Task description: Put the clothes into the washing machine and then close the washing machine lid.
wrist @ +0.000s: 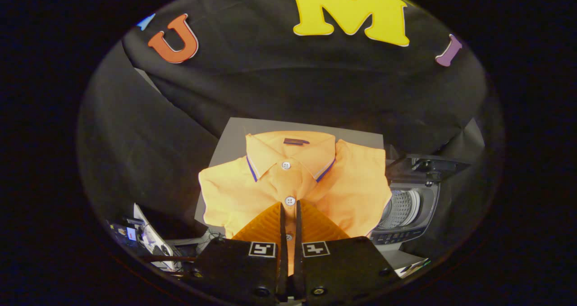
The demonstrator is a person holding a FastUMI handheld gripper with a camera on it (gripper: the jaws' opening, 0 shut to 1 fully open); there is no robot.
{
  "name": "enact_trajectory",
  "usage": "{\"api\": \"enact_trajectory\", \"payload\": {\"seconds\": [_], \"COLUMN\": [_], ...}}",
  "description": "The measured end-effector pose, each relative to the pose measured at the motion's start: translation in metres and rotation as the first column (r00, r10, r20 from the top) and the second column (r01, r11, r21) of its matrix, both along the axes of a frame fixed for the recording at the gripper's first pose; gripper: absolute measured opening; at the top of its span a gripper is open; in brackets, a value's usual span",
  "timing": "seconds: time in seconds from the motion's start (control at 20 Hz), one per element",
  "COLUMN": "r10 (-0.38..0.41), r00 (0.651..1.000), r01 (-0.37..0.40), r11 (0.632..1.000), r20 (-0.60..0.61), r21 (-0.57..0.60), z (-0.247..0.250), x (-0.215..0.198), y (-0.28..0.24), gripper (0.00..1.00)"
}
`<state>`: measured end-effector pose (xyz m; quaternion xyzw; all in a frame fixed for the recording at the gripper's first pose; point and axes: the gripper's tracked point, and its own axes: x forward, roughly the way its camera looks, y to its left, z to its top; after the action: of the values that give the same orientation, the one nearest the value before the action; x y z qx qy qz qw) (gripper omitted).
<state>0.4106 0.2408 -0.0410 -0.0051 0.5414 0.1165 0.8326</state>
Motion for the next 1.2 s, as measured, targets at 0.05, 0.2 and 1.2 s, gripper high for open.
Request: {"api": "enact_trajectory", "payload": {"seconds": [0.05,0.2,1.2], "r10": [-0.005,-0.032,-0.339], "r00": [1.000,0.999,0.922], "r01": [0.005,0.033,0.333], "r11": [1.000,0.999,0.941], "r20": [0.007,0.044,0.188], "r21": [-0.001,-0.017,0.064], "z": [0.001,0.011,0.038], "x": [0.001,-0.002,-0.049], "y": [-0.003,-0.026,-0.192], "gripper": [0.08,0.08,0.08]}}
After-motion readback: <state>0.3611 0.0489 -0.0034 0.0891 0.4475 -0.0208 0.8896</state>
